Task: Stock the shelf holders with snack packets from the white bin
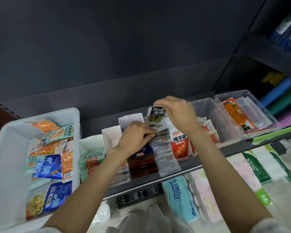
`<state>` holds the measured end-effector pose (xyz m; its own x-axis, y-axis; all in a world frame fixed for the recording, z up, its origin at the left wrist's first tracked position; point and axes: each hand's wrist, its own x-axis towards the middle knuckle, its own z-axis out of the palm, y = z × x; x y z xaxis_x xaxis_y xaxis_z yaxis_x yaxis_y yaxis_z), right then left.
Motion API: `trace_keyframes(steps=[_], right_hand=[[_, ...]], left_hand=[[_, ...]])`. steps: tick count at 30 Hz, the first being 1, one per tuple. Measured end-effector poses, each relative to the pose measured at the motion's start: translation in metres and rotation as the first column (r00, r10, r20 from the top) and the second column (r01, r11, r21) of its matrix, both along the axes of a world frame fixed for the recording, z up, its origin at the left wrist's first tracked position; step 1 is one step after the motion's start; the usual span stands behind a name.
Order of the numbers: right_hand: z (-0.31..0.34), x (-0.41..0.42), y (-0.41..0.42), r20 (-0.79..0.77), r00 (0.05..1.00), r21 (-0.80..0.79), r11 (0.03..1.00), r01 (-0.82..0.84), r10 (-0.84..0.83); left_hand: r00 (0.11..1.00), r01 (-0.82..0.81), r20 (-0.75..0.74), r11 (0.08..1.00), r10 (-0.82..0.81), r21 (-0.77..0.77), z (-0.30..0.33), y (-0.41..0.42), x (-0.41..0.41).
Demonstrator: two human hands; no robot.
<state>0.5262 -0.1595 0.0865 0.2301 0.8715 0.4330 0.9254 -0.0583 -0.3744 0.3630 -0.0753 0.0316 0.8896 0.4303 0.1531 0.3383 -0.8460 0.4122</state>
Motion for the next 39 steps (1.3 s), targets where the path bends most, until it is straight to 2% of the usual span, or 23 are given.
trace_keyframes(steps=[2,4,7,11,13,15,18,21,23,26,31,33,35,39], right_hand=[[-0.009,-0.010,0.013,0.121,0.990,-0.235,0.971,-0.039,0.069],[-0.019,-0.013,0.018,0.162,0.980,-0.394,0.918,-0.041,0.113],[-0.031,-0.006,0.021,0.192,0.972,-0.457,0.889,-0.030,0.131],[-0.050,-0.008,0.016,0.159,0.974,-0.512,0.857,-0.055,0.158],[-0.056,-0.011,0.007,0.128,0.984,-0.450,0.892,-0.055,0.125],[-0.052,-0.019,-0.002,0.065,0.997,-0.265,0.964,-0.014,0.032],[-0.034,-0.049,-0.014,-0.167,0.986,0.024,0.999,0.026,-0.022],[-0.019,-0.096,-0.013,-0.270,0.958,0.037,0.995,-0.090,0.096],[-0.019,-0.129,-0.002,-0.267,0.941,-0.028,0.975,-0.222,0.207],[-0.020,-0.183,0.020,-0.245,0.901,-0.132,0.908,-0.396,0.358],[-0.037,-0.265,0.059,-0.267,0.850,-0.356,0.773,-0.526,0.455],[-0.053,-0.294,0.078,-0.268,0.853,-0.404,0.751,-0.522,0.448],[-0.071,-0.319,0.102,-0.247,0.879,-0.456,0.751,-0.477,0.408],[-0.095,-0.351,0.159,-0.129,0.957,-0.490,0.823,-0.288,0.258]], left_hand=[[1.000,-0.014,0.013,1.000,0.014,0.014,-0.001,-0.001,-0.001],[0.999,-0.035,0.031,0.999,0.035,0.019,-0.002,0.000,-0.001],[0.998,-0.045,0.038,0.999,0.044,0.009,-0.003,-0.001,-0.003],[0.994,-0.088,0.057,0.996,0.088,0.001,-0.003,-0.003,-0.009],[0.984,-0.123,0.130,0.992,0.124,-0.016,0.003,-0.005,-0.020],[0.958,-0.179,0.223,0.984,0.179,-0.023,0.013,-0.006,-0.039],[0.877,-0.325,0.353,0.944,0.326,-0.066,0.029,-0.010,-0.082],[0.747,-0.493,0.435,0.858,0.503,-0.146,0.034,-0.014,-0.138],[0.672,-0.578,0.399,0.778,0.624,-0.244,0.028,-0.016,-0.177],[0.575,-0.689,0.259,0.630,0.776,-0.358,0.006,-0.010,-0.234],[0.492,-0.799,0.042,0.470,0.870,-0.376,-0.027,0.025,-0.316],[0.520,-0.788,-0.009,0.475,0.854,-0.391,-0.035,0.047,-0.336],[0.580,-0.767,-0.035,0.531,0.814,-0.360,-0.041,0.073,-0.350],[0.708,-0.686,-0.057,0.664,0.704,-0.297,-0.046,0.123,-0.354]])
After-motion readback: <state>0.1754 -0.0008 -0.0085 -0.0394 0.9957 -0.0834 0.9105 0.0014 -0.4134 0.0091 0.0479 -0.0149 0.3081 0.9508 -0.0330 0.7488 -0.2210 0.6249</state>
